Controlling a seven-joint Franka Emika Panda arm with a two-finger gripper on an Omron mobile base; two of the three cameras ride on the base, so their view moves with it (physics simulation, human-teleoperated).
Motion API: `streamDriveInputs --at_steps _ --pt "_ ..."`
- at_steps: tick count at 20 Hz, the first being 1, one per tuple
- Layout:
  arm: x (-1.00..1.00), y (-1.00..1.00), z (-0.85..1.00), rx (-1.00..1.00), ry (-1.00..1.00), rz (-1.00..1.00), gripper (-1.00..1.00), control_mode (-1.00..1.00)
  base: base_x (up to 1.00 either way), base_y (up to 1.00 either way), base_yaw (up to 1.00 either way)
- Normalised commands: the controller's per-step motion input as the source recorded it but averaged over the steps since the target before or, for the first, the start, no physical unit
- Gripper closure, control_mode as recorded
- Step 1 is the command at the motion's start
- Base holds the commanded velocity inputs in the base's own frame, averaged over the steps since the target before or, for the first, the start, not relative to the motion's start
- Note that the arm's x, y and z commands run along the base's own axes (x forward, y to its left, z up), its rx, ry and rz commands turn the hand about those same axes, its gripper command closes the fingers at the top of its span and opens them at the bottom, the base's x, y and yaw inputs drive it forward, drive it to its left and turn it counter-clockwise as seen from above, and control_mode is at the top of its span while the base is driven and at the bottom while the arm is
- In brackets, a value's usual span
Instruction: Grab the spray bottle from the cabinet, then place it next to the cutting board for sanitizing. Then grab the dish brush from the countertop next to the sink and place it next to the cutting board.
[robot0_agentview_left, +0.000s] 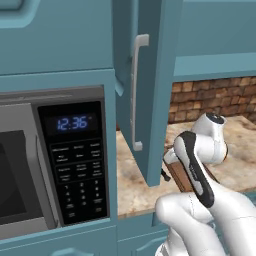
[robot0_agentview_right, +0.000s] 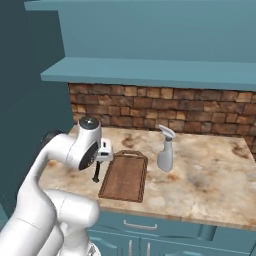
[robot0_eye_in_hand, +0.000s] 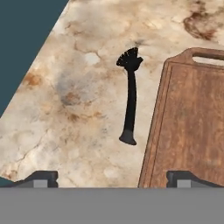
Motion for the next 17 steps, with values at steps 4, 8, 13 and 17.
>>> streamDriveInputs --at_steps 4,8,13,17 --pt "-0.8 -0.28 0.91 0.0 -0.07 0.0 -1.0 -1.0 0.0 0.0 0.0" --pt "-0.68 -0.14 1.0 0.0 -0.16 -0.01 -1.0 -1.0 0.0 0.0 0.0" --pt "-0.56 0.0 1.0 0.0 -0.16 -0.04 -1.0 -1.0 0.0 0.0 0.0" --pt "-0.63 0.0 1.0 0.0 -0.03 -0.03 -1.0 -1.0 0.0 0.0 0.0"
